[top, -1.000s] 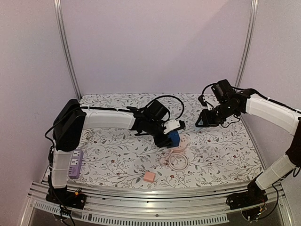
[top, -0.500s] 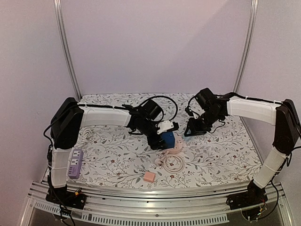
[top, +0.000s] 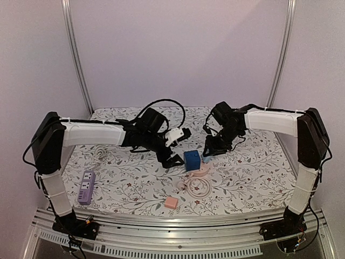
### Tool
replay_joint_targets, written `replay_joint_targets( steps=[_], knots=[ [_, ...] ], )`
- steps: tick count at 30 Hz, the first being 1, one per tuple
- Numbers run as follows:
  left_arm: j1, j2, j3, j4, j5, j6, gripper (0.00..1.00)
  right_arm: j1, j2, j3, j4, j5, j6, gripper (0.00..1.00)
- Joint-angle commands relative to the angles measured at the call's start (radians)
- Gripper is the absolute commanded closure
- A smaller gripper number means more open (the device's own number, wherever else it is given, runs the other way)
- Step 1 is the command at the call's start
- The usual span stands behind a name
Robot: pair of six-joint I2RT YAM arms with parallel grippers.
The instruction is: Insert the plug
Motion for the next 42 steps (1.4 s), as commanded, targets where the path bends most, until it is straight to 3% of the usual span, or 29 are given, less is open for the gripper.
replay_joint_targets(
  steps=[1, 21, 42],
  knots=[
    [0.051, -0.127, -0.120, 0.158, -0.003, -0.095, 0.01, 0.009, 0.035, 0.045, -0.036, 0.031, 0.022, 1.00],
    [0.095, -0.382, -0.426, 0.399, -0.149, -0.265, 0.01, 0.029, 0.078, 0.061, -0.080, 0.092, 0.070, 1.00],
    [0.094, -0.518, -0.592, 0.466, -0.223, -0.361, 0.01, 0.087, 0.168, 0.195, -0.209, 0.256, 0.153, 1.00]
  ],
)
